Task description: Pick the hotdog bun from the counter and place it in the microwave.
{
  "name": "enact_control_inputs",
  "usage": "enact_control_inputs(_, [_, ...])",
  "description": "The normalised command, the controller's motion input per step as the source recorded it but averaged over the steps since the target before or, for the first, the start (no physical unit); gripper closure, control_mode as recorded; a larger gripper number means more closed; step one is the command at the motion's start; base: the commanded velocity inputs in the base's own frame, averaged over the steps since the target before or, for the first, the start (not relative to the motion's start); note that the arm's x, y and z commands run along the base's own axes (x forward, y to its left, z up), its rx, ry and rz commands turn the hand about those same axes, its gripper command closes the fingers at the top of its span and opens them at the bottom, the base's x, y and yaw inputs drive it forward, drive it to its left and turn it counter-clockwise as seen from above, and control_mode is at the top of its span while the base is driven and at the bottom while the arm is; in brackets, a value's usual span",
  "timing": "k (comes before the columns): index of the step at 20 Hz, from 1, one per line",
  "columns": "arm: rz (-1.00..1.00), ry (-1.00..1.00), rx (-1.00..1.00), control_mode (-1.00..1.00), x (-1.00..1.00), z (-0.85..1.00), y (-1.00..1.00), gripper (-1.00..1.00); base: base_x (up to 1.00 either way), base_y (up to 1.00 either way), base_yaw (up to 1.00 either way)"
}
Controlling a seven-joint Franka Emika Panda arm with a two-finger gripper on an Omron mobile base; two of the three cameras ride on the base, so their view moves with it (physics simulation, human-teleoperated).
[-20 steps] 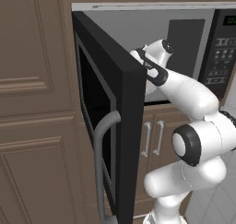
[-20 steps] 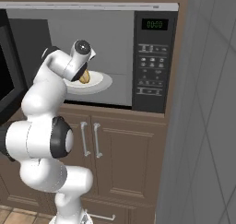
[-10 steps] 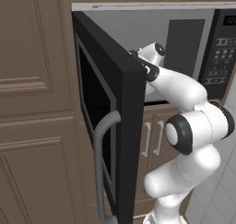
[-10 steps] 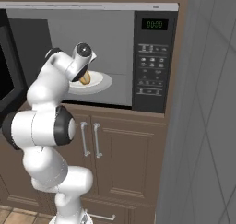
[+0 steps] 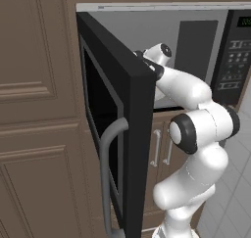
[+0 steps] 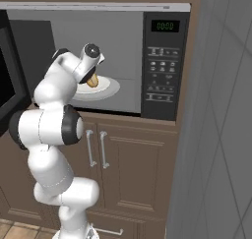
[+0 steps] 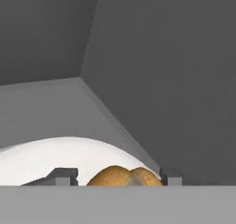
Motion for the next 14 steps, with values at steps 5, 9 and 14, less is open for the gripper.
enact_control_inputs(5, [0.00,0.00,0.00,-1.00,0.00,-0.20,0.03,1.00,0.00,0.00,0.00])
enact_control_inputs(9, [0.00,0.00,0.00,-1.00,-0.06,-0.14,0.03,-1.00,0.00,0.00,0.00])
enact_control_inputs(14, [0.00,0.00,0.01,-1.00,-0.13,0.00,0.00,-1.00,0.00,0.00,0.00])
